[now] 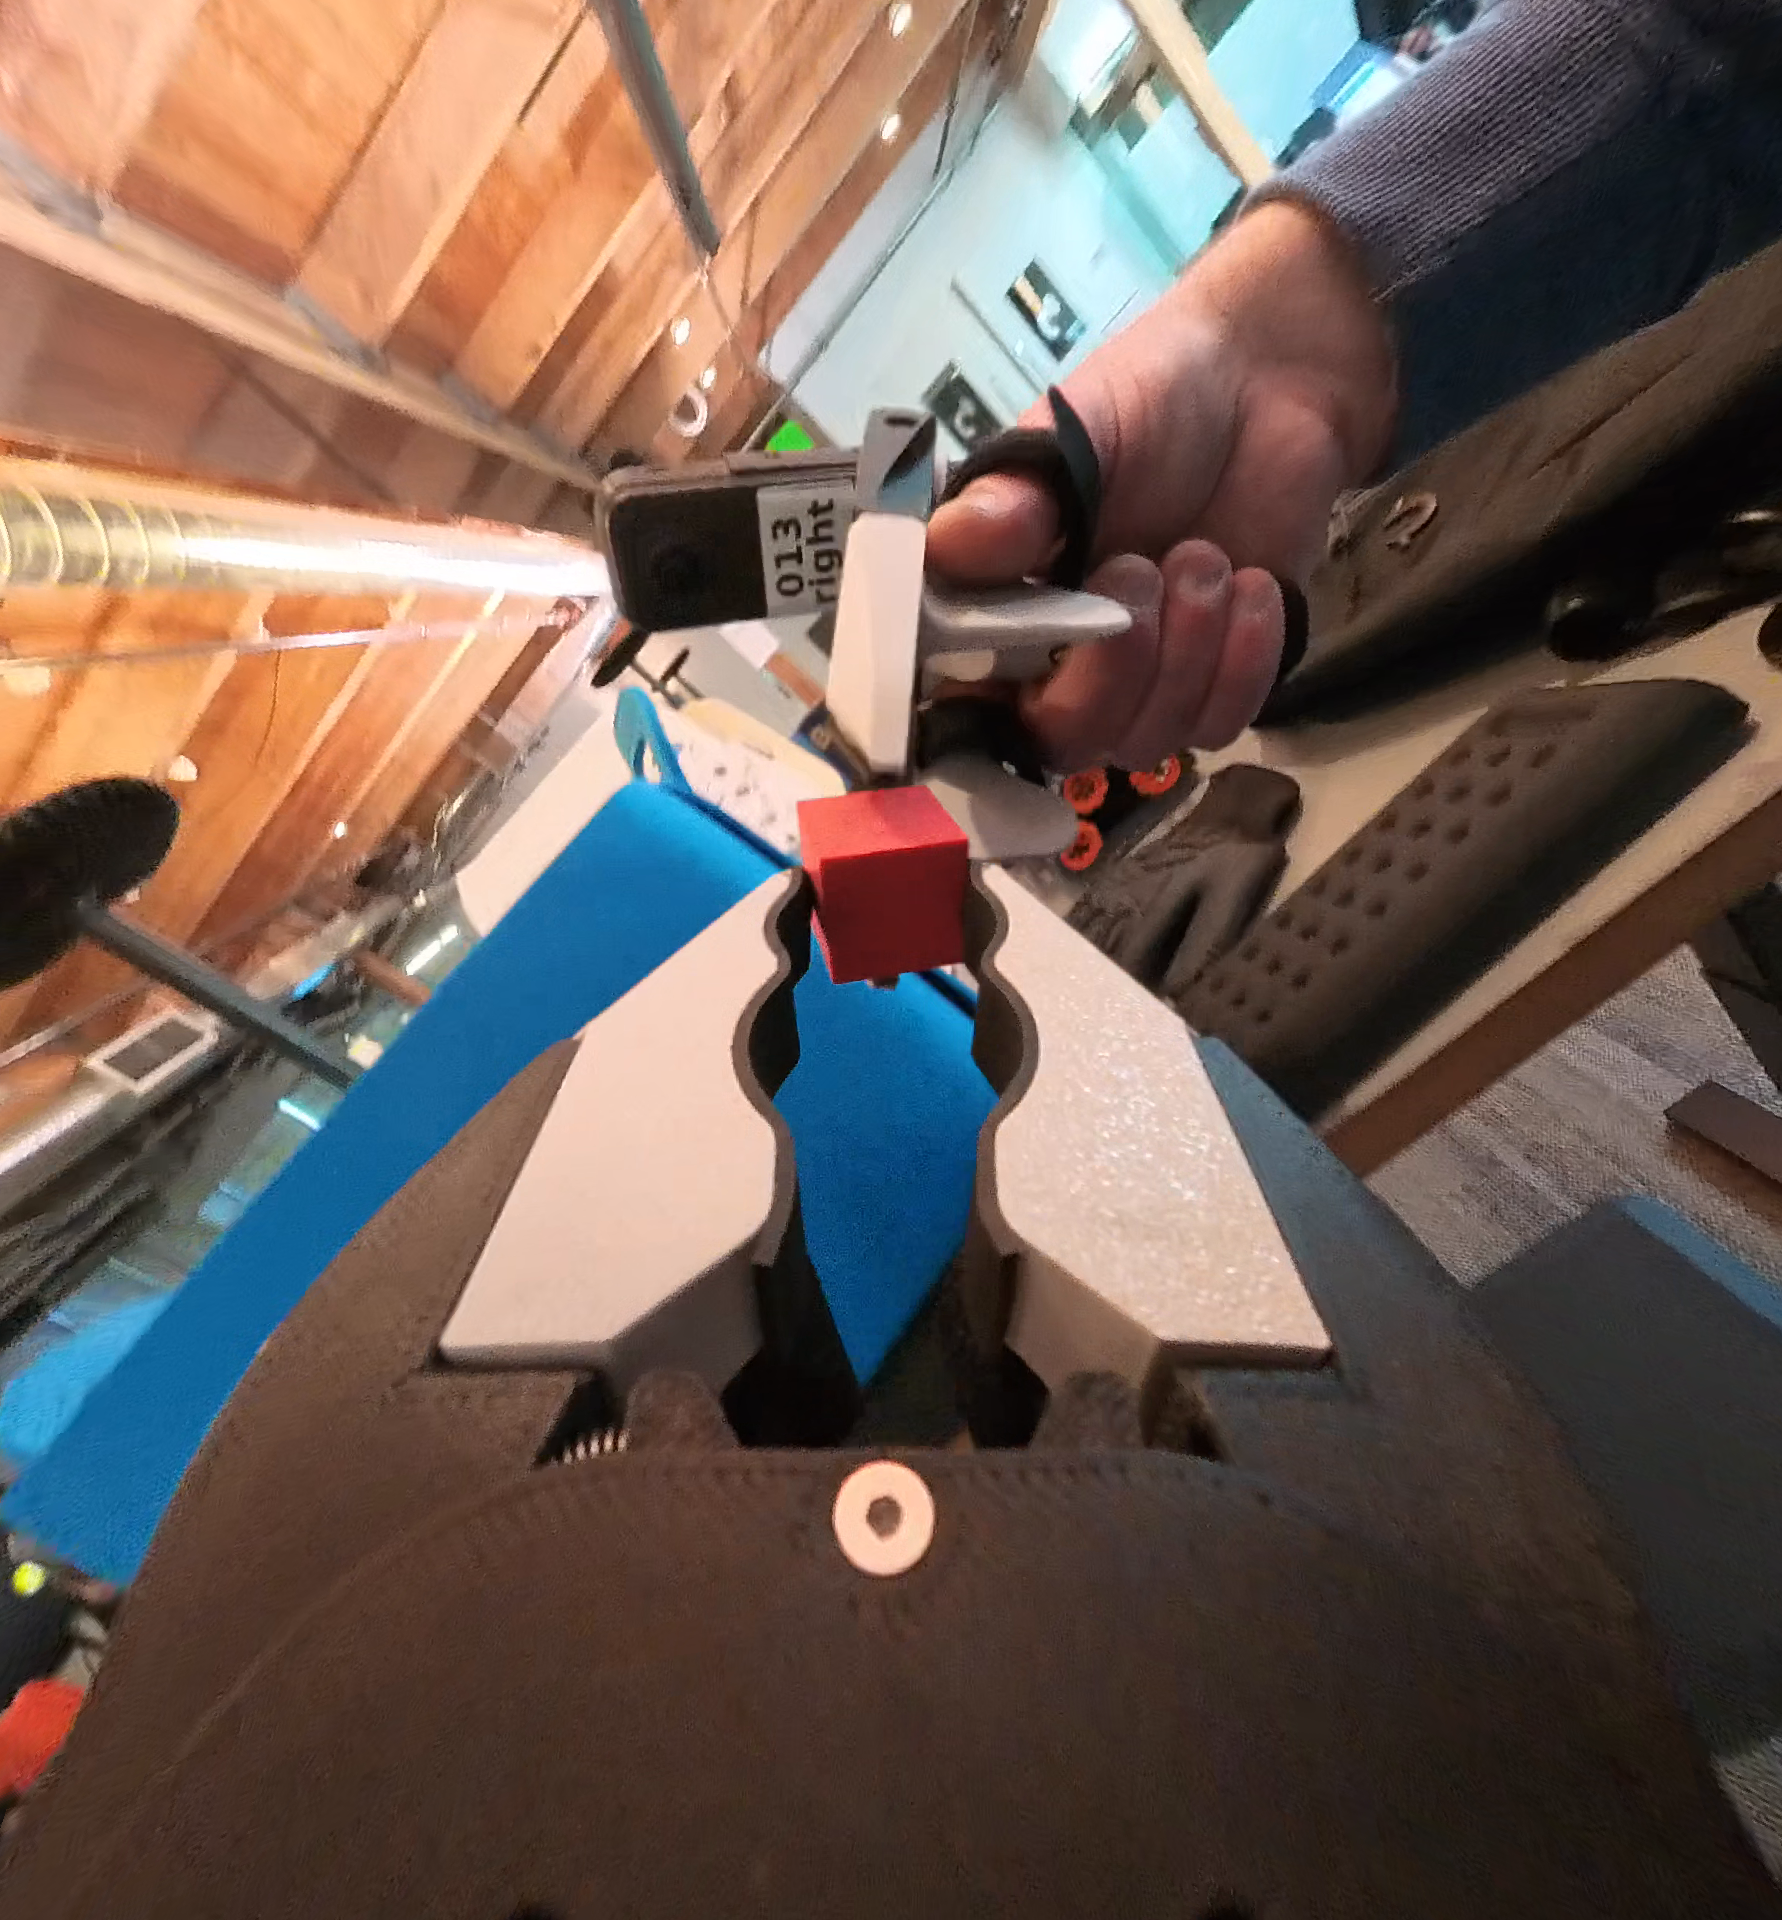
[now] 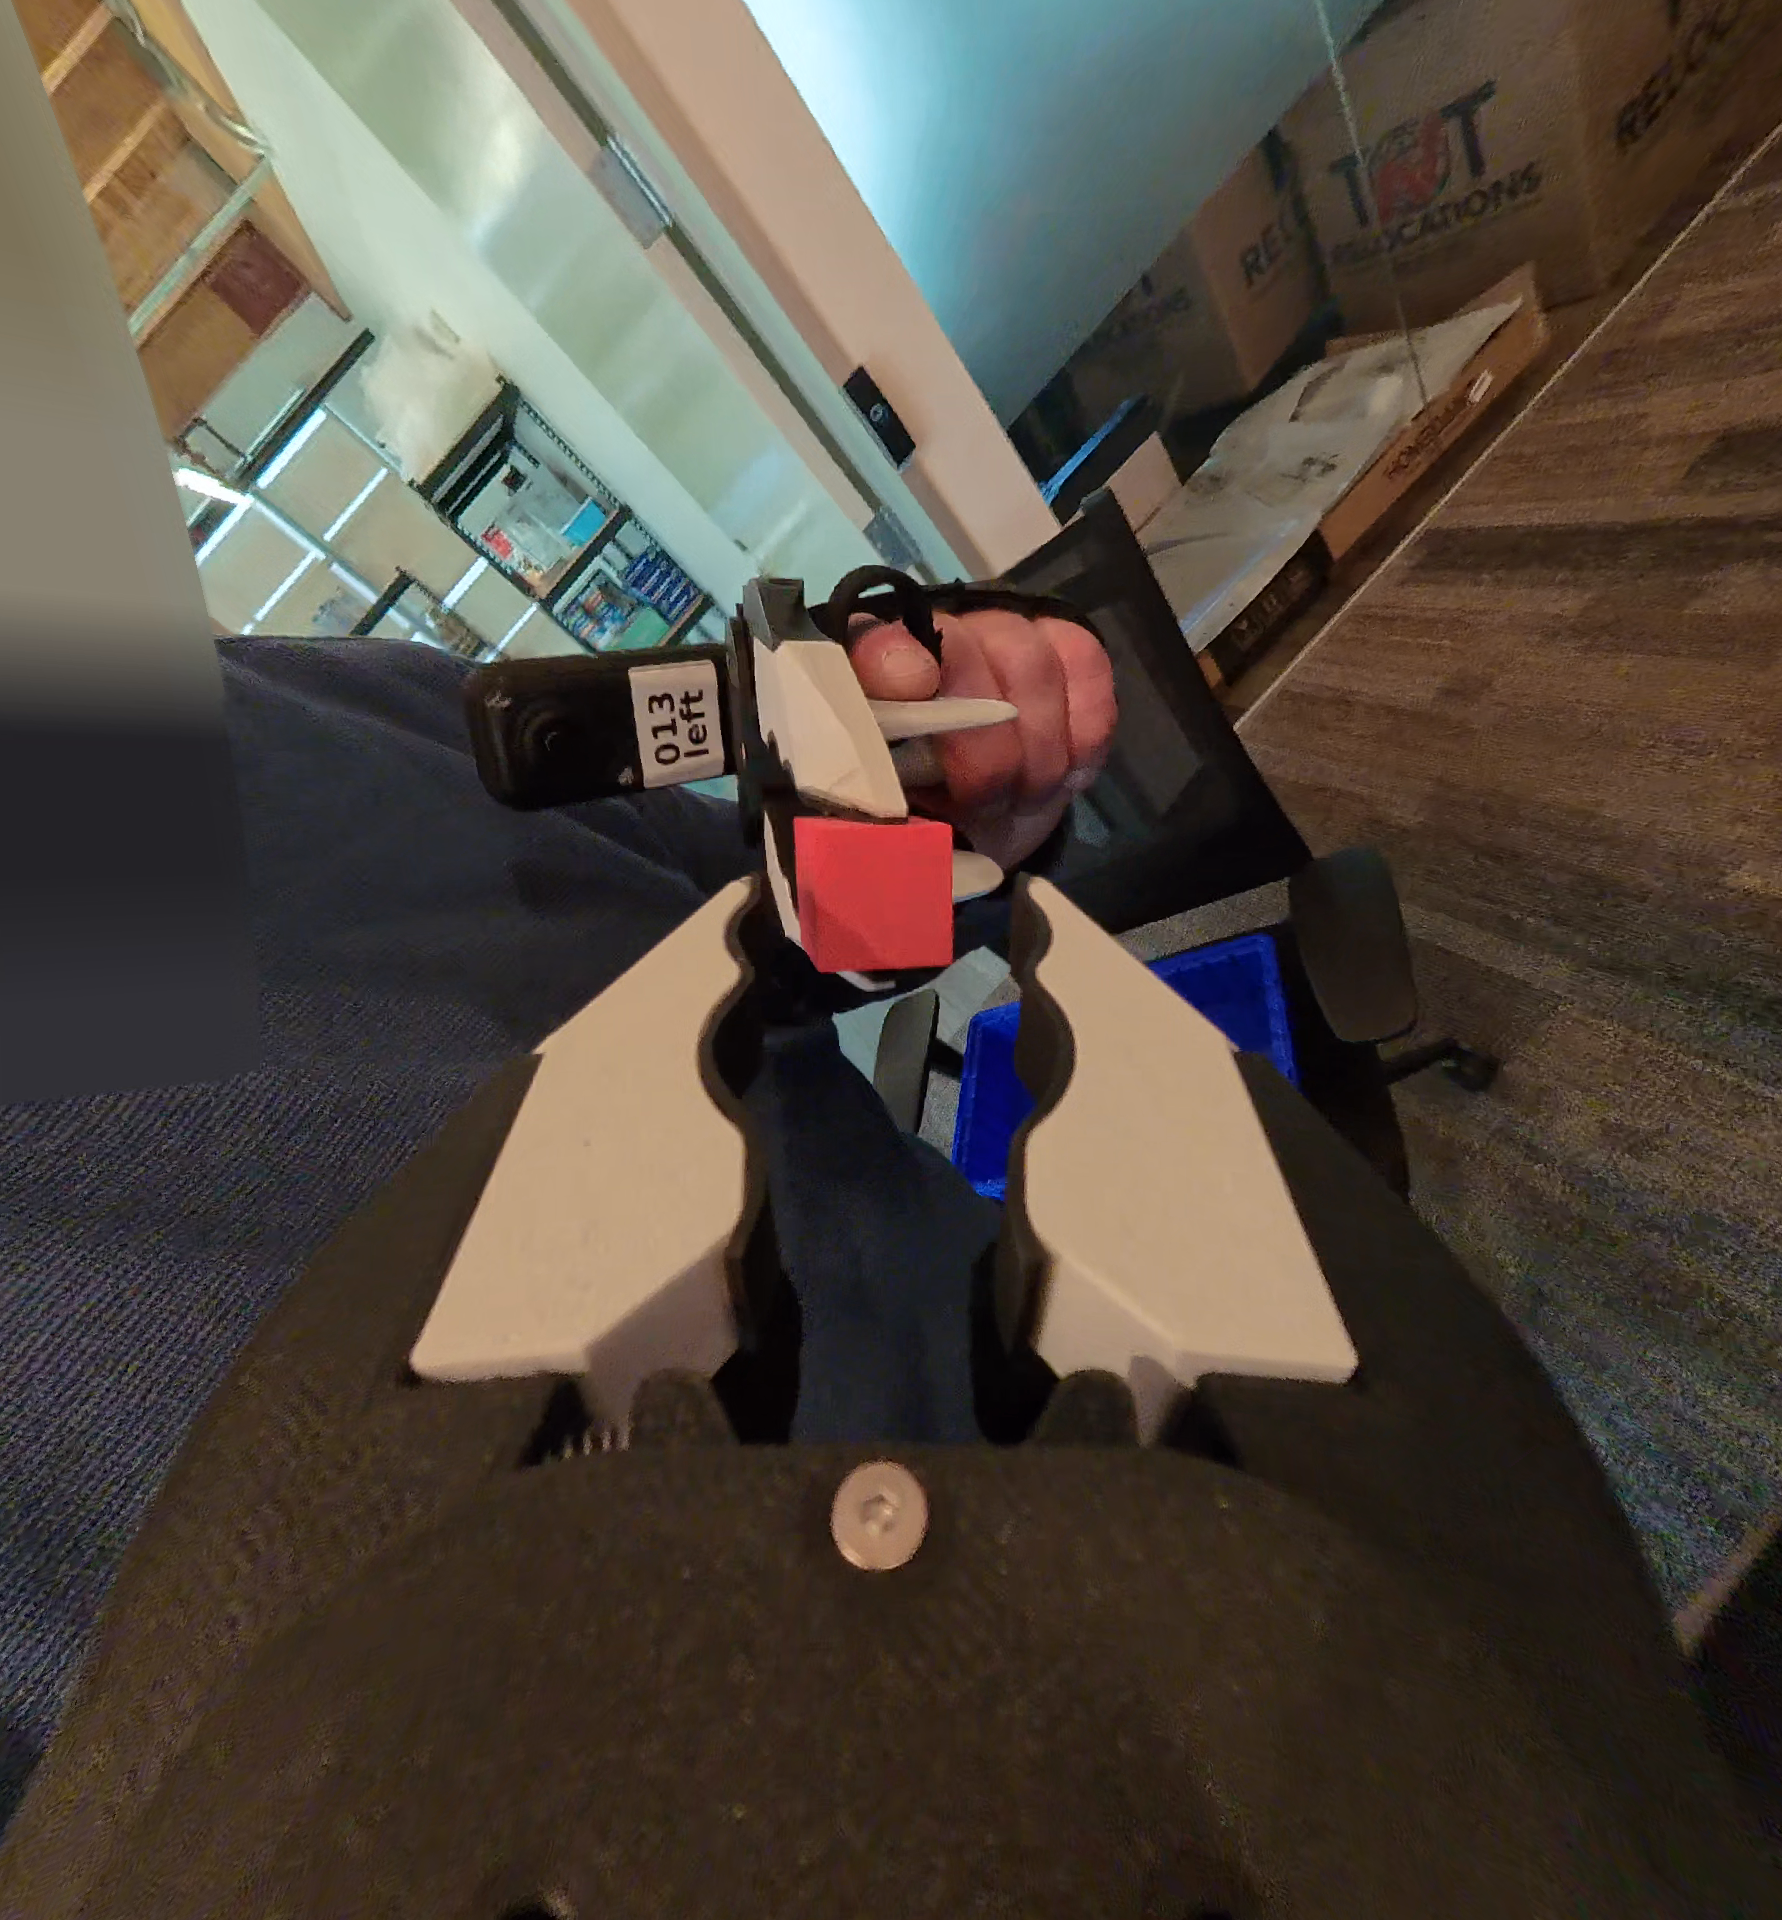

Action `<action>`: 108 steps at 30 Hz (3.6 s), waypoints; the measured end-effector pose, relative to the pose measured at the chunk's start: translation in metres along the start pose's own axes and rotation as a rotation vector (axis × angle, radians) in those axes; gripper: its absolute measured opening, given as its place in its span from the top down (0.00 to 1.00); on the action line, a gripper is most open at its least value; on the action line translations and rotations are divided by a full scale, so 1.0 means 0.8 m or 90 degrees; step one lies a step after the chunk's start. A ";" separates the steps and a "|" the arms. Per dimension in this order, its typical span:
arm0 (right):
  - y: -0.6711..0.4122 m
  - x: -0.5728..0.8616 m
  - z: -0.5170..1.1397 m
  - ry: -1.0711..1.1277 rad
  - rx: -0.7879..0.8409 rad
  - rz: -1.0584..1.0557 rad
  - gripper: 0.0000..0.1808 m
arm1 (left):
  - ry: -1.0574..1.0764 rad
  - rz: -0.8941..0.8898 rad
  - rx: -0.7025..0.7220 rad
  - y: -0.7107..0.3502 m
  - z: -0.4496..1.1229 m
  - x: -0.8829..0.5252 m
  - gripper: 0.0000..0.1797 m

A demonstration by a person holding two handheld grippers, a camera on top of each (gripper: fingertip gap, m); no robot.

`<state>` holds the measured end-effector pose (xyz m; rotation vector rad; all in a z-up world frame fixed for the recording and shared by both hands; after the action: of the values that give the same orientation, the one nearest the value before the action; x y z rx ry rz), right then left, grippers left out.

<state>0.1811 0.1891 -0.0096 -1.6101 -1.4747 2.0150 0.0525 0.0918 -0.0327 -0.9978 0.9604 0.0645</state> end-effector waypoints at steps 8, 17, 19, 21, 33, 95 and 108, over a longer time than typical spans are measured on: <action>-0.013 -0.068 -0.102 0.094 0.022 -0.110 0.86 | 0.028 0.007 0.115 -0.040 0.100 0.007 0.85; -0.128 -0.189 -0.366 0.619 -0.107 -0.248 0.86 | 0.240 -0.197 0.118 -0.017 0.238 0.078 0.96; -0.159 -0.203 -0.426 0.739 -0.149 -0.240 0.86 | 0.253 -0.200 0.090 -0.007 0.267 0.099 0.96; -0.184 -0.206 -0.474 0.793 -0.196 -0.216 0.86 | 0.267 -0.203 0.060 0.007 0.292 0.120 0.97; -0.246 -0.159 -0.581 0.796 -0.403 -0.133 0.86 | 0.292 -0.208 -0.072 0.080 0.343 0.199 1.00; -0.250 -0.215 -0.453 0.708 -0.380 -0.387 0.89 | 0.284 -0.302 -0.035 0.079 0.312 0.172 0.94; -0.122 -0.137 -0.128 0.367 -0.494 -0.554 0.96 | -0.053 -0.411 -0.424 0.190 -0.076 0.109 0.89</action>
<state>0.2677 0.2255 0.1431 -1.1842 -2.2355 0.4817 -0.0030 0.1026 -0.2093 -1.8670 0.4983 -0.1231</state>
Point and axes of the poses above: each gripper's, where its closed fingertips meet, z out along the fingers, y out of its underside, x = y × z across the jaws, the point moved 9 cm from there along -z, back along the fingers, and after that the axes turned 9 degrees about -y, right-handed, at the moved point
